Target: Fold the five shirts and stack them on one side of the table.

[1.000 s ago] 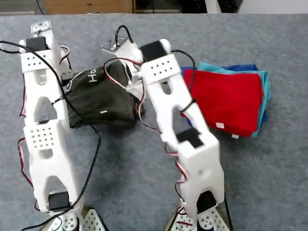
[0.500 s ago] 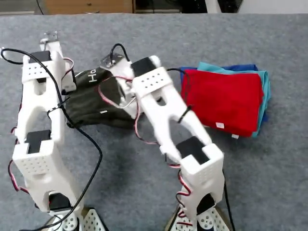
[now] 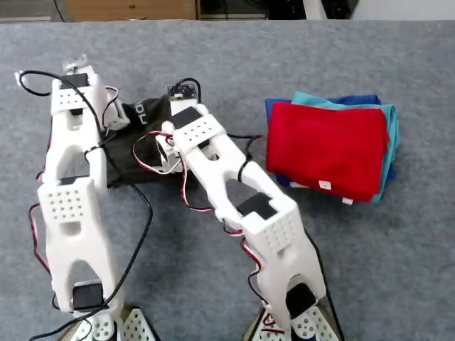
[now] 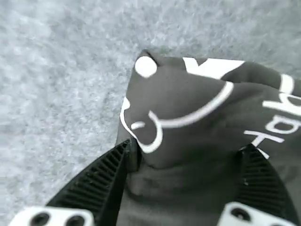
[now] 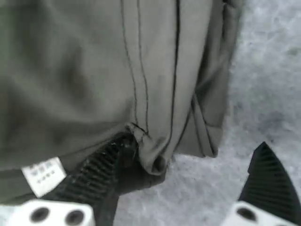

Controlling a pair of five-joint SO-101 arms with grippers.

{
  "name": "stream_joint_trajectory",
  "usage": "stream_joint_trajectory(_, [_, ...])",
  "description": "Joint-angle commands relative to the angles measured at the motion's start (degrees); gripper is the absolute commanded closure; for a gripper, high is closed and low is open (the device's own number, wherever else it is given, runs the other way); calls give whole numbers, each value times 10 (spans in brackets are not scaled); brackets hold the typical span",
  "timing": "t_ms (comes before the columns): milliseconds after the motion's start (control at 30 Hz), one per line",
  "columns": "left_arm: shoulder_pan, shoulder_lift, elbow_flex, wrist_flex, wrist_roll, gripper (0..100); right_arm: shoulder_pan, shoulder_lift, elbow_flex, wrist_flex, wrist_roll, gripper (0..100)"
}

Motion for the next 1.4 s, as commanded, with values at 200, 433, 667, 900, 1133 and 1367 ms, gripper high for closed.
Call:
stream_joint_trajectory(200, [18,195,-341,134,4,884,-2,99,-123,48,-13,948])
stream_joint_trajectory(433, [40,258,-489,185,4,981,39,147,-214,110,-13,996])
stream_joint_trajectory(667, [69,239,-485,185,4,983,59,150,-318,204,35,998])
stream_joint_trajectory(900, [82,138,-487,185,4,983,76,143,-473,267,54,998])
stream_joint_trajectory(1133, [116,12,-484,185,33,983,124,51,-530,267,85,998])
stream_joint_trajectory(1367, [166,-63,-487,185,102,983,206,-88,-529,267,115,998])
